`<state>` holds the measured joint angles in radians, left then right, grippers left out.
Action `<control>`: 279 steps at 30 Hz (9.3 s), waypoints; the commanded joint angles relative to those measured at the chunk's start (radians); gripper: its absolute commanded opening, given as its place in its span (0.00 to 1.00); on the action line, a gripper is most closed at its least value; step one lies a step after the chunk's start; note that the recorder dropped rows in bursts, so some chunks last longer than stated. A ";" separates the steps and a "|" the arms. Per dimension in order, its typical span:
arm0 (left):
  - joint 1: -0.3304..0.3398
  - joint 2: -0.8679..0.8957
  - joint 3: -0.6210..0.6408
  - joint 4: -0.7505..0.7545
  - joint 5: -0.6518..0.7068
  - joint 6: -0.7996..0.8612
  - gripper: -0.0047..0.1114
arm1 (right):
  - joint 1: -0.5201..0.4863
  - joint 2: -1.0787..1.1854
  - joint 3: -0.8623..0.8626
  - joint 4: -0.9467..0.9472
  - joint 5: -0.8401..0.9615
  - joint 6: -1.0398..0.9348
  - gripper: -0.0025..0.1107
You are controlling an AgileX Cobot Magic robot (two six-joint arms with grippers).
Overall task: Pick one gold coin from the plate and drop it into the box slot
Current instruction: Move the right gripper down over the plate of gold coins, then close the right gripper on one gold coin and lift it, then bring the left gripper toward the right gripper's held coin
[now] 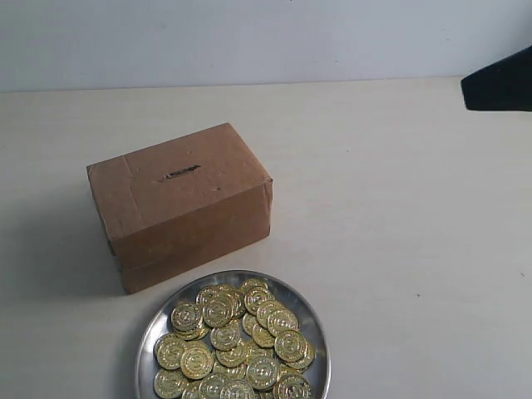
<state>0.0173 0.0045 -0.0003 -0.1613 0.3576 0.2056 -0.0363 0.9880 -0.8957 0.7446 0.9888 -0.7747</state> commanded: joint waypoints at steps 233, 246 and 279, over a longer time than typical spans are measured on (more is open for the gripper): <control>-0.008 -0.005 0.000 0.018 -0.032 0.060 0.04 | 0.909 0.734 -0.121 -0.402 -0.284 0.147 0.23; -0.008 -0.005 -0.012 -0.867 -0.149 -0.145 0.04 | 0.909 0.734 -0.121 -0.404 -0.355 -0.050 0.23; -0.006 1.178 -0.457 -1.053 0.708 0.569 0.04 | 0.909 0.651 -0.220 -0.433 -0.312 -0.117 0.23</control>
<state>0.0173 1.1783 -0.4433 -1.2012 1.0538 0.7159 0.8710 1.6447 -1.1055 0.3166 0.6876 -0.8873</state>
